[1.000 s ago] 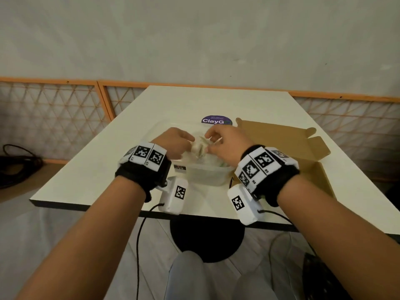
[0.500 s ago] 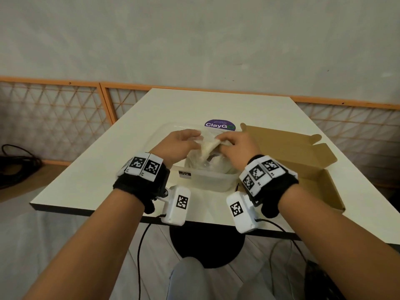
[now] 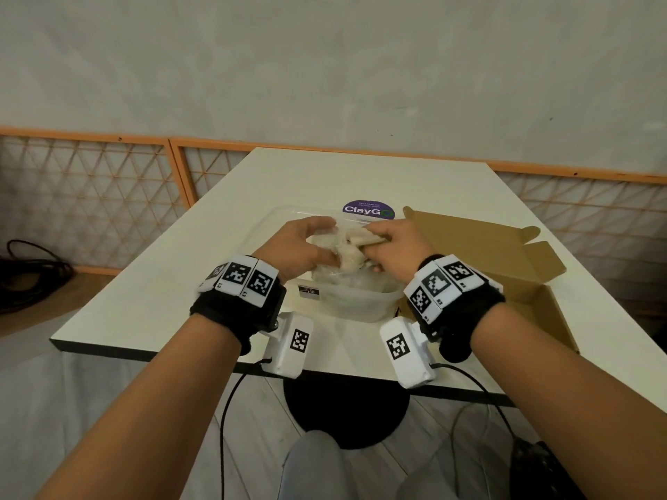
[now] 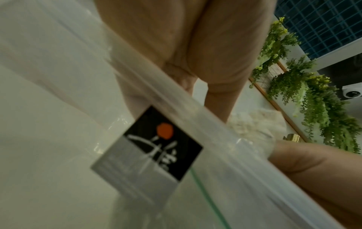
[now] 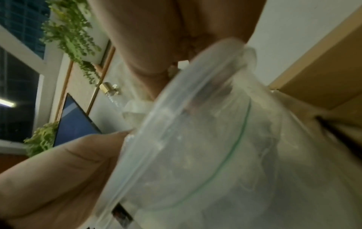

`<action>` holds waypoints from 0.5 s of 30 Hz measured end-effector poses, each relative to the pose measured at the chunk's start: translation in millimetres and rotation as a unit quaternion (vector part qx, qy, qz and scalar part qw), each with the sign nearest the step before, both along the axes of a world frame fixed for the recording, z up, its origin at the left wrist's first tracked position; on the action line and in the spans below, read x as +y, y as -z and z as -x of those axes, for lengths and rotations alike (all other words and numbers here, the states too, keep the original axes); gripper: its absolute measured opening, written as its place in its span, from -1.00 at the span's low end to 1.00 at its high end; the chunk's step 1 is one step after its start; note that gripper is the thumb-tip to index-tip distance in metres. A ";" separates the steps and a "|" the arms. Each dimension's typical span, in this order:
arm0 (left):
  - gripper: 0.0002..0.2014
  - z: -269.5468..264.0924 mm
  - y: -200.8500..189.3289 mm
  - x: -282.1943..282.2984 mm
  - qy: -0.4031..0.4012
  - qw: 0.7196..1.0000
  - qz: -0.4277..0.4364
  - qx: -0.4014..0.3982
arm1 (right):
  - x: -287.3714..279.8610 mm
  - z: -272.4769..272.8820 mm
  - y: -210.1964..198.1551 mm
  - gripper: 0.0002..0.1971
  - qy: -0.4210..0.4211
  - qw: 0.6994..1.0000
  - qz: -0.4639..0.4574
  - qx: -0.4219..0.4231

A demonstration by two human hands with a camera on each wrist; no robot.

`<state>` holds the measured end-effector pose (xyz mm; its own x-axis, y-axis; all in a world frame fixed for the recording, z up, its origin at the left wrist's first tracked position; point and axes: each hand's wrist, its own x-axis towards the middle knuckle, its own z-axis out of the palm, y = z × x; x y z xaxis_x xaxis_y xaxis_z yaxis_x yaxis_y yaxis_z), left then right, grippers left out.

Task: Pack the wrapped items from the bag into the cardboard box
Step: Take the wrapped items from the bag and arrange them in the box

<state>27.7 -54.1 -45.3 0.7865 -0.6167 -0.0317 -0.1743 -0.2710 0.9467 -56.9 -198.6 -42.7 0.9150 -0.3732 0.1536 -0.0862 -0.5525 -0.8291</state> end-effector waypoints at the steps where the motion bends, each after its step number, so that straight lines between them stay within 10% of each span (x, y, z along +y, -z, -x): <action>1: -0.36 -0.6 -0.2 -1.0 -0.004 1.000 -0.002 0.003 | -2.8 0.1 -1.6 -0.75 0.018 0.999 -0.034 0.000; 7: -0.34 -2.4 0.9 -4.5 -0.027 0.999 -0.040 -0.019 | -20.9 11.3 -21.1 -0.79 0.060 0.936 -0.345 -0.023; 15: -0.34 2.2 -2.0 -5.9 -0.010 0.999 -0.035 -0.009 | -62.2 40.3 -24.1 -0.81 0.106 0.935 -0.336 -0.032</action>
